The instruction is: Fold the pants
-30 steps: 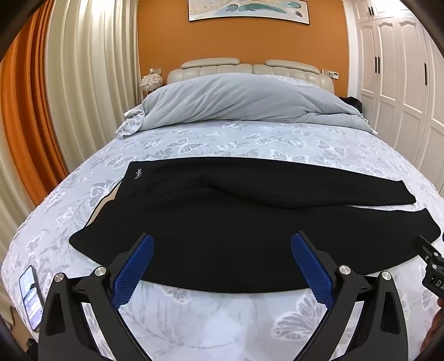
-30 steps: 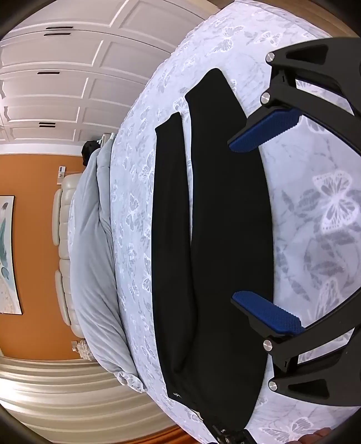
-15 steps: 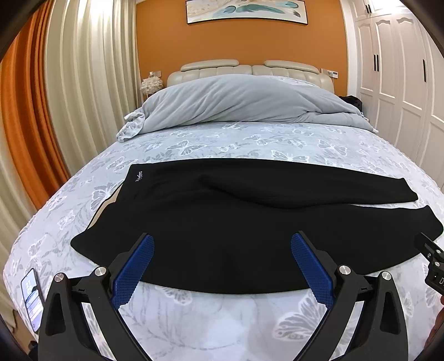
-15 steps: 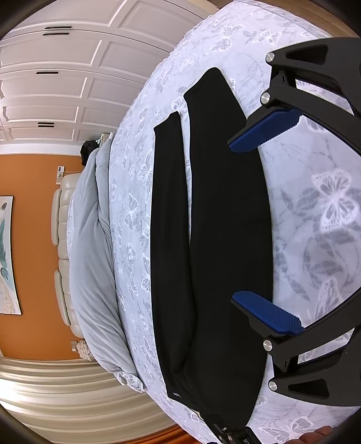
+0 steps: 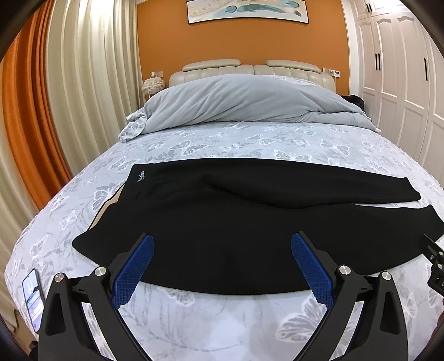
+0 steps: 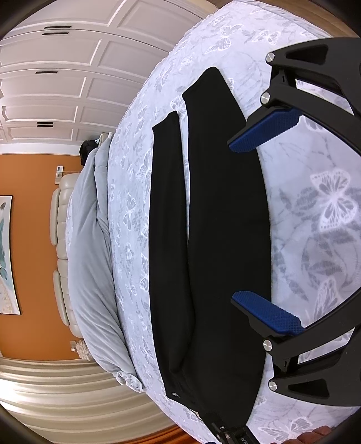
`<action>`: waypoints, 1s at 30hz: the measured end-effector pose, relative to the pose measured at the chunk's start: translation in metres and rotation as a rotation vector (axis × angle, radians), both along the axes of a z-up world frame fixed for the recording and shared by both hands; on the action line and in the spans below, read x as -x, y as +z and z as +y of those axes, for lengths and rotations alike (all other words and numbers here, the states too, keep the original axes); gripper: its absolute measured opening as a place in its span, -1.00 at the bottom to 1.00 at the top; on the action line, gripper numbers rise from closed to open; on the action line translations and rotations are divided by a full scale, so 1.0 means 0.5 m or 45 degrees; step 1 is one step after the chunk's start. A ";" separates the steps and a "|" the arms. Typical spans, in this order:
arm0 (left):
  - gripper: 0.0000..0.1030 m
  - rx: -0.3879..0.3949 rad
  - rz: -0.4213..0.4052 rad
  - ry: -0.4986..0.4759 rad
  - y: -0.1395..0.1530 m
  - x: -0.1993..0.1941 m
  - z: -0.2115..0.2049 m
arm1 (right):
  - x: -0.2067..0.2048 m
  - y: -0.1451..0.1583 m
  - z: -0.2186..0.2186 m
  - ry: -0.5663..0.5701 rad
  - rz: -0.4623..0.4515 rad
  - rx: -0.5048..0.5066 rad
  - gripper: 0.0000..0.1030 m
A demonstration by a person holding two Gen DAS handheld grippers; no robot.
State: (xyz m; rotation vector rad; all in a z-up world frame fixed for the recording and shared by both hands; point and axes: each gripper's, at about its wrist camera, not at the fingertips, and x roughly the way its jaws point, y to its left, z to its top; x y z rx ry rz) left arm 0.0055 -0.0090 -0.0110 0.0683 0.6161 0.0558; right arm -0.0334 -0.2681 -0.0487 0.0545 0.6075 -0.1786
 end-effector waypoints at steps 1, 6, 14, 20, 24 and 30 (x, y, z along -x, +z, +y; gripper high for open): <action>0.89 -0.001 -0.001 -0.001 -0.001 0.001 0.000 | 0.000 0.000 0.001 0.000 0.001 -0.001 0.91; 0.89 -0.004 -0.004 -0.001 0.000 -0.001 0.000 | -0.002 -0.002 0.005 0.009 0.000 0.005 0.91; 0.89 -0.004 -0.005 -0.002 -0.002 0.000 0.001 | -0.003 -0.004 0.006 0.006 -0.001 0.003 0.91; 0.89 -0.003 -0.003 -0.002 -0.002 0.000 0.001 | -0.003 -0.005 0.004 0.004 -0.001 0.000 0.91; 0.89 -0.001 -0.002 -0.003 -0.004 0.000 0.002 | -0.002 -0.006 0.004 0.005 0.001 0.001 0.91; 0.89 -0.001 0.004 -0.004 -0.009 0.000 0.004 | -0.003 -0.006 0.004 0.008 0.003 -0.003 0.91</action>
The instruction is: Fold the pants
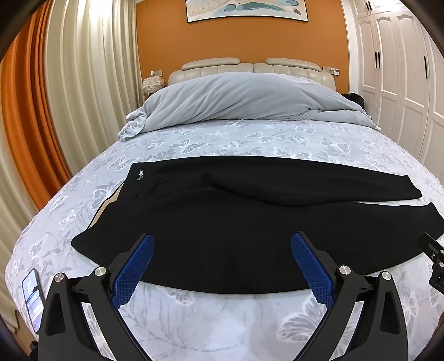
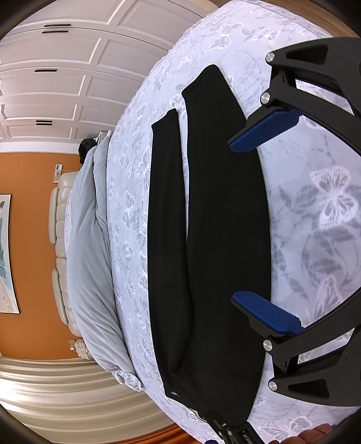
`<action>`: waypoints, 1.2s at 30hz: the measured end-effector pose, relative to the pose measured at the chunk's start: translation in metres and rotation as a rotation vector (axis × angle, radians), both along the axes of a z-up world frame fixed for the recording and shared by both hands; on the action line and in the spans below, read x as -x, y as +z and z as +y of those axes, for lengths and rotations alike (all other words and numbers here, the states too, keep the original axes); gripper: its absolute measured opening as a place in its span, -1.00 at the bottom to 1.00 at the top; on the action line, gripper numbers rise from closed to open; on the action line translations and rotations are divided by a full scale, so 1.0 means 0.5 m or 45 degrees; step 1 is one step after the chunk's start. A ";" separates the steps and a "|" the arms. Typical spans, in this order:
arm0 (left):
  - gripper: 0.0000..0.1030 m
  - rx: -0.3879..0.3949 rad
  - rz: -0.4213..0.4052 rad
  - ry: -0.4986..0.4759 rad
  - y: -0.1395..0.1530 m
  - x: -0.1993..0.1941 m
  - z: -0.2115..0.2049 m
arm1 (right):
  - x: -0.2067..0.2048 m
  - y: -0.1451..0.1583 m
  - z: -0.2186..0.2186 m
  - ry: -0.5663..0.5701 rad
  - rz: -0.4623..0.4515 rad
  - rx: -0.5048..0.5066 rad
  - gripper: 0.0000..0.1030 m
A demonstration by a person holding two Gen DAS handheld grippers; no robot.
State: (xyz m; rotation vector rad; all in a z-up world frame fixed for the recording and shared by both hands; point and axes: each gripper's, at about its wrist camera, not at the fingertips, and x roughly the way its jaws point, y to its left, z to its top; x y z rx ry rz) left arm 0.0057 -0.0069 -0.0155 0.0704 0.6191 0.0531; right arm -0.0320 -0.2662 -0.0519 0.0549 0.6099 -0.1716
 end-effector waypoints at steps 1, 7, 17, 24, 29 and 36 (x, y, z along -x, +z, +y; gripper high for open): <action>0.89 -0.002 0.001 0.000 -0.002 0.000 0.000 | 0.000 0.000 0.001 -0.002 0.002 0.002 0.91; 0.89 -0.009 0.010 0.000 -0.009 -0.001 -0.004 | -0.001 0.001 -0.003 -0.005 0.004 -0.013 0.91; 0.89 -0.007 0.022 0.001 -0.013 -0.008 -0.006 | -0.009 0.000 -0.007 -0.003 0.022 -0.029 0.91; 0.90 0.227 0.171 -0.097 0.021 -0.110 0.086 | -0.086 0.077 -0.147 0.161 0.087 -0.280 0.91; 0.90 0.372 0.249 0.064 0.024 -0.282 0.247 | -0.221 0.072 -0.395 0.037 0.096 -0.368 0.91; 0.90 0.374 0.392 0.257 -0.048 -0.554 0.442 | -0.437 -0.069 -0.652 -0.094 0.211 -0.546 0.91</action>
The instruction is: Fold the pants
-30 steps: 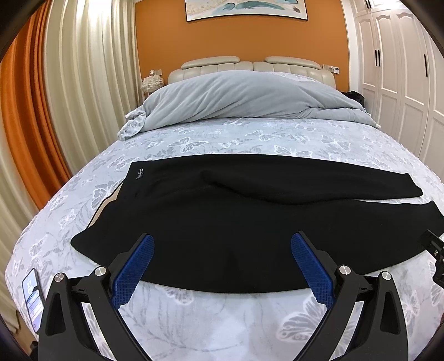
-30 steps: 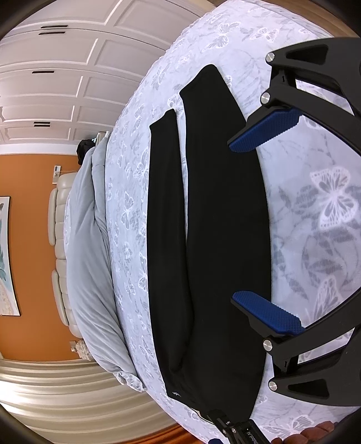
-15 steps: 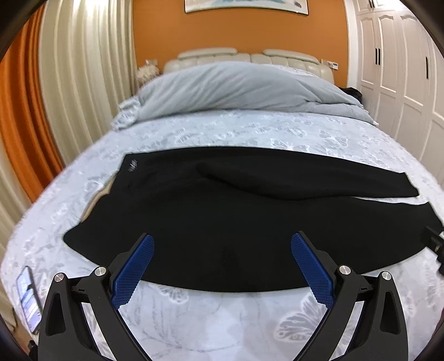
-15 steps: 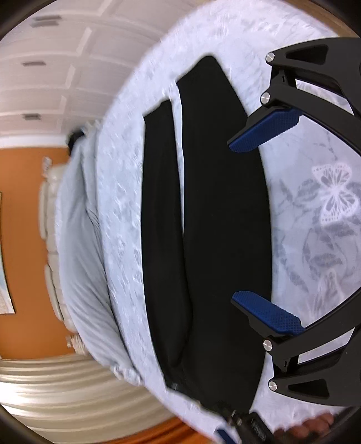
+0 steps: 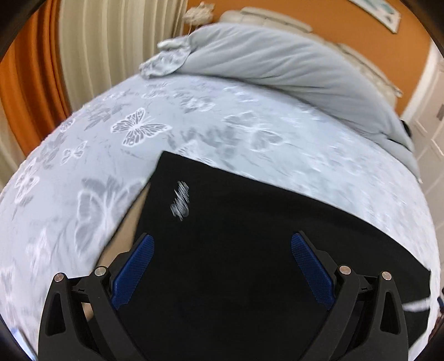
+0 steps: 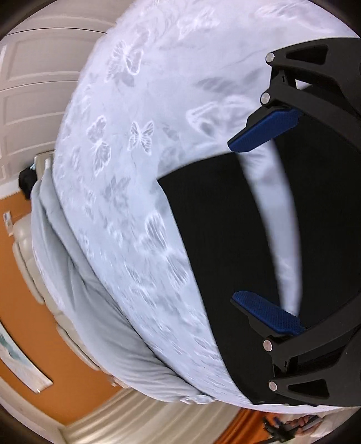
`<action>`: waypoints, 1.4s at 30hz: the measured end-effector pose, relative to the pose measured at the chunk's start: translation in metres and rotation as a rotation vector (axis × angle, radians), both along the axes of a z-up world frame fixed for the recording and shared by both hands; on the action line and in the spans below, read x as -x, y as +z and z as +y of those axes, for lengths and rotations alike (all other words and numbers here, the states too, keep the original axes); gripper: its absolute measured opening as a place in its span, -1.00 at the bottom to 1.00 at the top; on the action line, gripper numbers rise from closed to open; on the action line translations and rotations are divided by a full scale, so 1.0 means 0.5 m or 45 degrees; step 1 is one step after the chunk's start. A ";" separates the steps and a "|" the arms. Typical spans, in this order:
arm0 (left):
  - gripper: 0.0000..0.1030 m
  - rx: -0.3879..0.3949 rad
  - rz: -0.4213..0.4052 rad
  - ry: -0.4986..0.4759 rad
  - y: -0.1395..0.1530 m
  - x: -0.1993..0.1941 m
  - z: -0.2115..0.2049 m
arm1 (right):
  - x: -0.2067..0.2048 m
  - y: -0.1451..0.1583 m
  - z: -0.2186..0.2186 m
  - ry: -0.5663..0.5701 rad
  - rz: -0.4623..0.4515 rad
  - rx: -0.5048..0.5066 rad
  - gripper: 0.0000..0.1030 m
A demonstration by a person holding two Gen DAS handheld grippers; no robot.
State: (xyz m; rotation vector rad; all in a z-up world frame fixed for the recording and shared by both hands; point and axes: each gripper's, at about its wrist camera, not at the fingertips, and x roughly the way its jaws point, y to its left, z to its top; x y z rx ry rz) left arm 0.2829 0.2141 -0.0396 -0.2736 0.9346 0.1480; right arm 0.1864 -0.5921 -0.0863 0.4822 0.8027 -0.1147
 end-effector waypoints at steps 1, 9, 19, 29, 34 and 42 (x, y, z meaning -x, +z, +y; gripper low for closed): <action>0.90 -0.016 0.037 0.026 -0.021 -0.037 0.025 | -0.022 -0.013 -0.011 -0.003 0.007 0.016 0.91; 0.90 0.161 0.154 0.256 -0.156 -0.168 0.151 | -0.173 -0.104 -0.035 0.061 0.121 0.129 0.59; -0.67 0.106 0.008 0.079 -0.091 -0.160 0.121 | -0.145 -0.034 0.034 0.143 -0.038 0.237 -0.75; -0.80 0.228 -0.248 -0.065 0.113 0.137 0.159 | 0.111 0.138 0.077 0.263 -0.277 0.268 -0.75; -0.83 0.257 -0.192 -0.117 0.095 0.290 0.157 | 0.219 0.132 0.087 0.317 -0.236 0.309 -0.75; -0.80 0.320 -0.010 -0.037 -0.043 0.410 0.181 | 0.292 0.036 0.103 0.318 -0.084 0.347 -0.73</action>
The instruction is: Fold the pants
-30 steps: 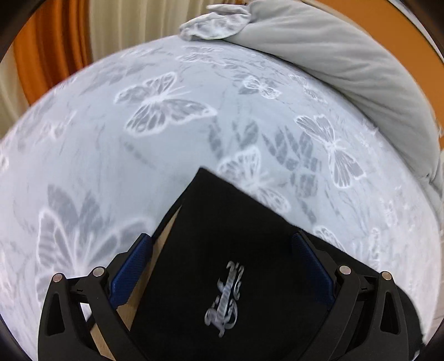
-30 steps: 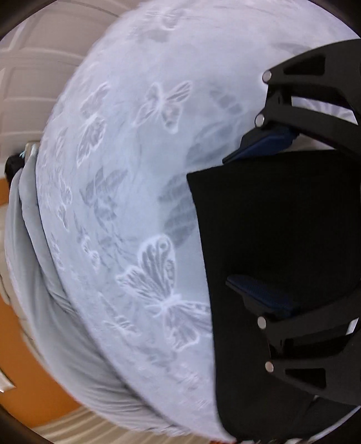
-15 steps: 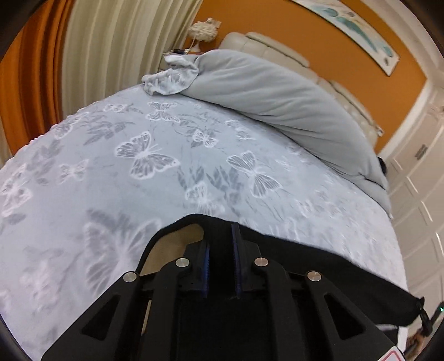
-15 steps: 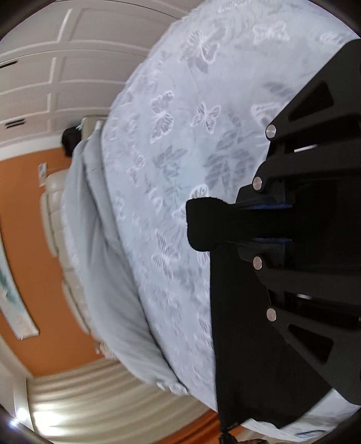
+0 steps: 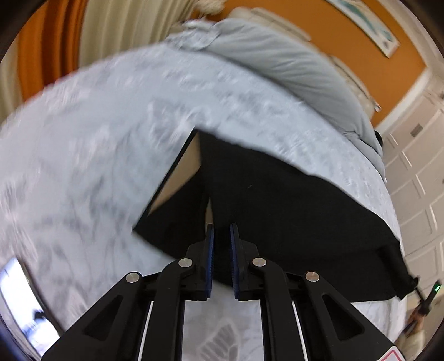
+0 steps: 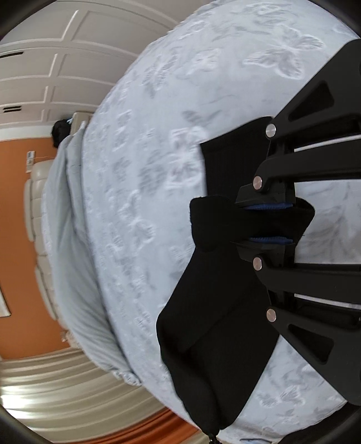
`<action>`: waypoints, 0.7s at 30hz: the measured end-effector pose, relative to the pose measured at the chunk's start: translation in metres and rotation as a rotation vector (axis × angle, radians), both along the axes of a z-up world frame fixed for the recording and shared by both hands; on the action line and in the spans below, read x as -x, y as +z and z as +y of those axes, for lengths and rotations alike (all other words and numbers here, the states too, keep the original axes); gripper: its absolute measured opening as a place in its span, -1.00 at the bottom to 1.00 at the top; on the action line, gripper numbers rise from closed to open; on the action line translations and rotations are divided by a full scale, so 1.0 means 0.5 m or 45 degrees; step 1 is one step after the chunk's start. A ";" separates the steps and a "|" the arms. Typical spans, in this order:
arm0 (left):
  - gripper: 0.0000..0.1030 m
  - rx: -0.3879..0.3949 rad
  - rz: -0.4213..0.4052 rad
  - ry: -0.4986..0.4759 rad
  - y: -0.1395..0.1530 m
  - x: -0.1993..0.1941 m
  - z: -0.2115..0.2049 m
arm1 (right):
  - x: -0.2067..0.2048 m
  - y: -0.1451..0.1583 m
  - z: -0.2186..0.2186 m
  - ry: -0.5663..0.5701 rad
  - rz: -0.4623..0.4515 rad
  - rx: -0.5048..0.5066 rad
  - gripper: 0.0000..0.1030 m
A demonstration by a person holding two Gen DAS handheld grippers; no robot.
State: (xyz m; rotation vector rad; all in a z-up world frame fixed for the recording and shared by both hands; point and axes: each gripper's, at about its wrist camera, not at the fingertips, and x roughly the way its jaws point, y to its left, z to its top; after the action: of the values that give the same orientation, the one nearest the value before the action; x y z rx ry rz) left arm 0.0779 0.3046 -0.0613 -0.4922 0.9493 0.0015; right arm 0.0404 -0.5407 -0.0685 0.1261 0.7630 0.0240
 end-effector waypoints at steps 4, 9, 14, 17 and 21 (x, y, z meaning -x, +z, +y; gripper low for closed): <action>0.28 0.226 -0.037 0.200 -0.013 0.051 0.024 | 0.014 -0.034 -0.002 -0.033 0.034 -0.019 -0.71; 0.79 0.452 0.017 0.275 -0.021 0.037 -0.007 | 0.030 -0.040 0.001 -0.055 0.014 -0.049 -0.65; 0.77 0.654 0.066 0.312 -0.051 -0.028 -0.029 | 0.034 -0.043 0.006 -0.065 0.019 -0.056 -0.64; 0.55 0.707 0.059 0.294 -0.056 -0.060 -0.039 | 0.034 -0.044 0.005 -0.069 0.020 -0.059 -0.61; -1.00 0.761 0.140 0.315 -0.086 -0.084 -0.025 | 0.036 -0.053 0.001 -0.104 0.031 -0.065 -0.40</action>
State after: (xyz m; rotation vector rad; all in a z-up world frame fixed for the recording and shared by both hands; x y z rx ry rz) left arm 0.1200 0.2919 -0.1045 -1.1696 0.9866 -0.0326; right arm 0.0224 -0.5403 -0.0949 0.2066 0.7811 -0.0356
